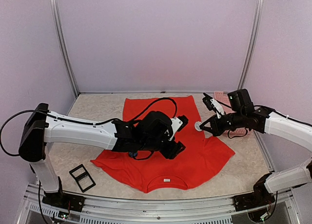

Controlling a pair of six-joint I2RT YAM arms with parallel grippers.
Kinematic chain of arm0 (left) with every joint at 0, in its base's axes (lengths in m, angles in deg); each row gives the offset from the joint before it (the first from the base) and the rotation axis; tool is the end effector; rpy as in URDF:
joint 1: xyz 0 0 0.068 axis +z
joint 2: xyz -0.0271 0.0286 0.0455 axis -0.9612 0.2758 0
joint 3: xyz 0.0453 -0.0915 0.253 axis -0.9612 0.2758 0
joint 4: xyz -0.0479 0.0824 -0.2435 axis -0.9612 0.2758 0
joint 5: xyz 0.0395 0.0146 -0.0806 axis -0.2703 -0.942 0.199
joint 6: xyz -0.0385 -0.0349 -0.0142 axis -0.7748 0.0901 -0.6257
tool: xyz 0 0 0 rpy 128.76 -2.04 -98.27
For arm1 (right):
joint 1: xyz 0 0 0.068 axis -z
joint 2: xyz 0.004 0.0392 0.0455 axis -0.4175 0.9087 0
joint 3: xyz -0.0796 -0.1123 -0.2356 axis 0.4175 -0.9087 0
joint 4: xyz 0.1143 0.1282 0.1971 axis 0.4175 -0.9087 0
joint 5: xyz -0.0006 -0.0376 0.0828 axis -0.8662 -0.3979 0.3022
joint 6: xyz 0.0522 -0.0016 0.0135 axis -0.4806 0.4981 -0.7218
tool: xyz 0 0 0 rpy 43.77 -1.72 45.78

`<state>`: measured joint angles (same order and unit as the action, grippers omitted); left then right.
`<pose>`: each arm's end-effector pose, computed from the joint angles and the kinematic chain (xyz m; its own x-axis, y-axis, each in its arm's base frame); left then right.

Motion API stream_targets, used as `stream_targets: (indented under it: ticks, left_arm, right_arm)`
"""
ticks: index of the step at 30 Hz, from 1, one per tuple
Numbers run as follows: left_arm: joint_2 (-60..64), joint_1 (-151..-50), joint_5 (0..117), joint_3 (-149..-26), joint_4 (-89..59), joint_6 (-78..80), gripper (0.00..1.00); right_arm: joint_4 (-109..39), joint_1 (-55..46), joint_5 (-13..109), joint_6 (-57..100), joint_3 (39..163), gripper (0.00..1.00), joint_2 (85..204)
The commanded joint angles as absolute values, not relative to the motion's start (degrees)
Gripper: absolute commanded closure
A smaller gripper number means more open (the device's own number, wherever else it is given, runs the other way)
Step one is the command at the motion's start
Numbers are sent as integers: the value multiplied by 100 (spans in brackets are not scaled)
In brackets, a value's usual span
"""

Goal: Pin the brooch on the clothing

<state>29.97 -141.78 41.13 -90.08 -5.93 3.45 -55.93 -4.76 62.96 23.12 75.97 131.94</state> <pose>0.1617 -0.3811 0.2430 -0.3477 0.4558 -0.8193 0.8215 0.5693 -0.0319 0.2184 0.1387 0.2715 -0.6165 -0.2505 -0.7464 -0.6551 0.6892 0.3097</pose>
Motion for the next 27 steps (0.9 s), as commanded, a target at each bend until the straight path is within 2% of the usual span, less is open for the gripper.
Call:
stream_targets:
  ticks: [1,5,8,11,17,23,27]
  left_arm:
    - [3324,-14004,4387,-8736,-1060,345,37]
    - [3733,-13933,4443,-8614,-881,598,37]
    - [4000,-14014,4680,-8633,-1024,937,30]
    - [4305,-14110,4889,-9152,-1019,1411,23]
    - [5196,-14254,4992,-10229,-567,1961,24]
    - [5810,-14197,4992,-10439,-31,2179,34]
    - [5551,-14113,5317,-9868,-448,2164,50]
  right_arm:
    - [-4938,-425,5922,2328,7092,100,13205]
    - [-4573,-425,5912,2478,6822,100,13384]
    - [-4304,-428,6009,2668,6728,100,13528]
    - [-4201,-428,5975,2736,6727,100,13741]
    - [-4001,-428,6002,2286,6542,100,13832]
    - [-4028,-405,5771,2021,6491,100,13805]
    - [-4047,-359,5804,1886,6541,100,13835]
